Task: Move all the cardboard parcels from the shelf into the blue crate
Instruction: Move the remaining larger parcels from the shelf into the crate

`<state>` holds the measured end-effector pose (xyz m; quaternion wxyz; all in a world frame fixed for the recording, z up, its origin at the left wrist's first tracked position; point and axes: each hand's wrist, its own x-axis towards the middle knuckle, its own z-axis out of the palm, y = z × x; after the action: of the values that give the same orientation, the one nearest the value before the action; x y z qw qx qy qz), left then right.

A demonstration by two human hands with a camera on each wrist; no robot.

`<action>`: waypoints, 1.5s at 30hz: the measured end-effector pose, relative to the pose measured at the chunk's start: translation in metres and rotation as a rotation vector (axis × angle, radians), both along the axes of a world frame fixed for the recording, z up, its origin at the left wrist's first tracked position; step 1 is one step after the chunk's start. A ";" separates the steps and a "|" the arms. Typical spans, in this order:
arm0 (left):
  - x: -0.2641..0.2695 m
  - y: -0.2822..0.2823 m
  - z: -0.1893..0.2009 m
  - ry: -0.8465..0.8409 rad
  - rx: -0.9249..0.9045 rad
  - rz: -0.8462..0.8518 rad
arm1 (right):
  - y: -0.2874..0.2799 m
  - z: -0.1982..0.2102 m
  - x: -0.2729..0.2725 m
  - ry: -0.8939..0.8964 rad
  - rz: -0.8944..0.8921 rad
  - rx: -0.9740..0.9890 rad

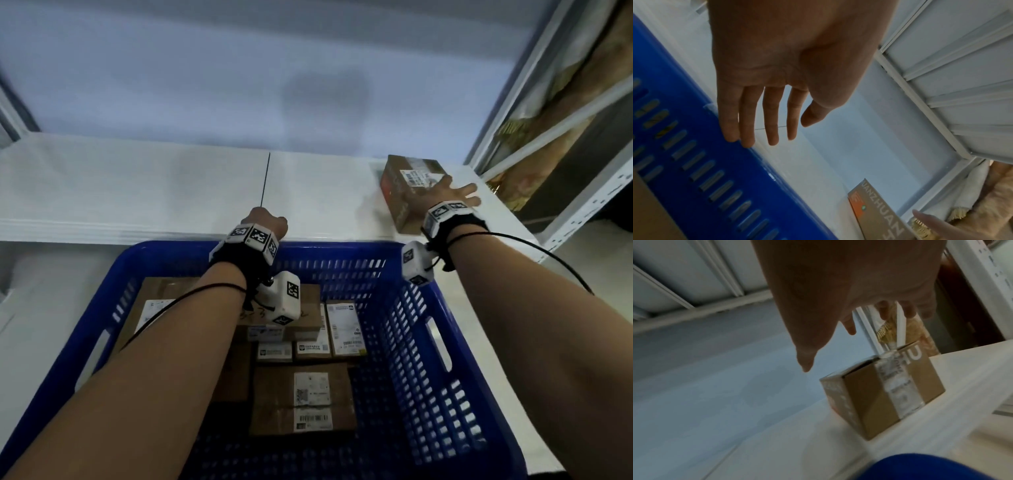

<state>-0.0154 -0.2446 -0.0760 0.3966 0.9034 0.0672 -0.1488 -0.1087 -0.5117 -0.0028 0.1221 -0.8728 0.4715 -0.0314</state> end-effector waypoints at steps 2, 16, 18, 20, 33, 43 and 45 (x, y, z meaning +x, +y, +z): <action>-0.004 0.001 -0.005 0.008 0.020 0.003 | -0.029 -0.020 0.020 0.008 -0.042 0.043; 0.005 0.005 -0.026 0.066 -0.088 -0.004 | -0.029 -0.029 0.019 -0.116 -0.062 0.127; 0.007 0.006 -0.023 0.078 -0.118 -0.024 | -0.016 -0.025 0.013 -0.192 -0.062 0.160; 0.000 0.007 -0.012 0.074 -0.151 -0.058 | -0.001 -0.017 0.007 -0.241 -0.028 0.197; -0.061 0.077 0.067 0.111 -0.417 0.139 | 0.097 0.015 -0.051 -0.410 0.560 0.461; -0.089 0.128 0.036 0.433 -0.565 0.001 | 0.116 0.004 -0.086 -0.004 0.861 0.525; -0.096 0.131 0.028 0.451 -0.538 -0.016 | 0.110 -0.007 -0.096 0.009 0.852 0.588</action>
<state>-0.1113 -0.1137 -0.0479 0.5944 0.7114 0.1044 -0.3601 -0.2046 -0.4020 -0.0097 0.3619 -0.9164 0.0637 0.1588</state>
